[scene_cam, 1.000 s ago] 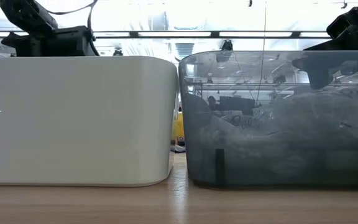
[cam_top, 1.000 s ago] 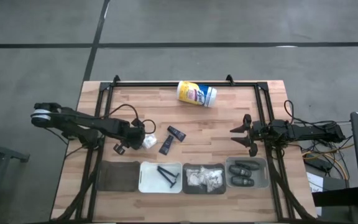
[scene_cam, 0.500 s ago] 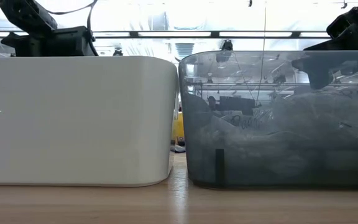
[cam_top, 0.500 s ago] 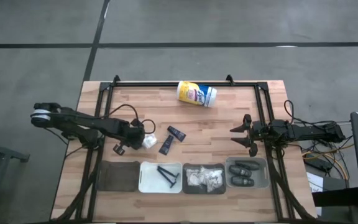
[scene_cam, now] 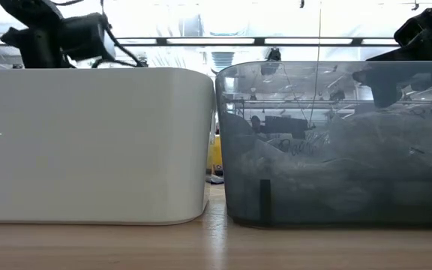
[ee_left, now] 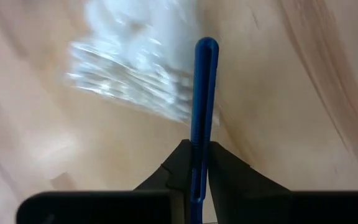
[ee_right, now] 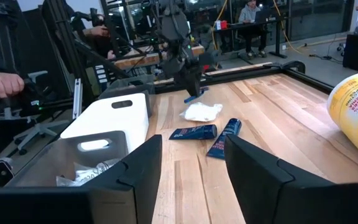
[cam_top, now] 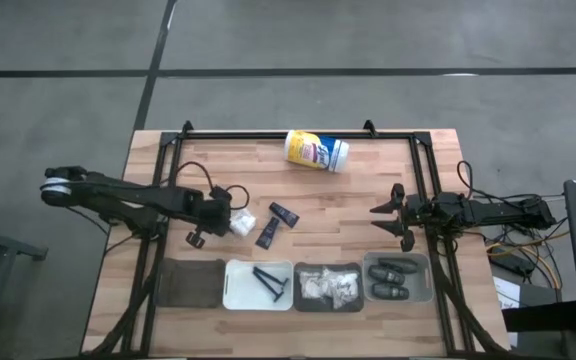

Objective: Pick & Place Travel size toiletries
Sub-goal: Put the blue razor into the white bin

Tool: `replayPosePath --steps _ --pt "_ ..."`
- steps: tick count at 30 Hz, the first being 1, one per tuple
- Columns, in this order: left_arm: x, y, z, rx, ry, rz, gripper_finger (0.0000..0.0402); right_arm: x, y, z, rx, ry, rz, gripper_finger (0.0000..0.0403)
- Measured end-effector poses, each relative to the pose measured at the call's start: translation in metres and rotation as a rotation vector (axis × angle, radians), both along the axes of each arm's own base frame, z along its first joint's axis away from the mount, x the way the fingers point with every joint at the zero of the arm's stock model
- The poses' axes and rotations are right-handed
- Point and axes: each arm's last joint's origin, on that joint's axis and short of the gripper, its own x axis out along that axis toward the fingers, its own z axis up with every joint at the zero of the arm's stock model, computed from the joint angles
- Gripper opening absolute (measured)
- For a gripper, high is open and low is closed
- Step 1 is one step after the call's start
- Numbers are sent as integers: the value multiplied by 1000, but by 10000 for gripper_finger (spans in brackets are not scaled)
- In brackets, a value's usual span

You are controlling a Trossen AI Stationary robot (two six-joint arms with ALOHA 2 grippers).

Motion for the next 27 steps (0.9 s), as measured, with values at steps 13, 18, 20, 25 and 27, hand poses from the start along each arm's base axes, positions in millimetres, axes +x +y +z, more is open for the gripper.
replayPosePath --steps 13,18,20,25,27 --pt "-15 2 39 57 -293 58 39 0 0 0 0 0 0 127" --pt "-16 2 57 53 -475 63 39 0 0 0 0 0 0 111" --pt "-16 2 64 52 -548 64 39 0 0 0 0 0 0 105" --pt "-13 2 81 51 -732 64 39 0 0 0 0 0 0 87" --pt "-10 2 87 47 -803 67 39 0 0 0 0 0 0 80"
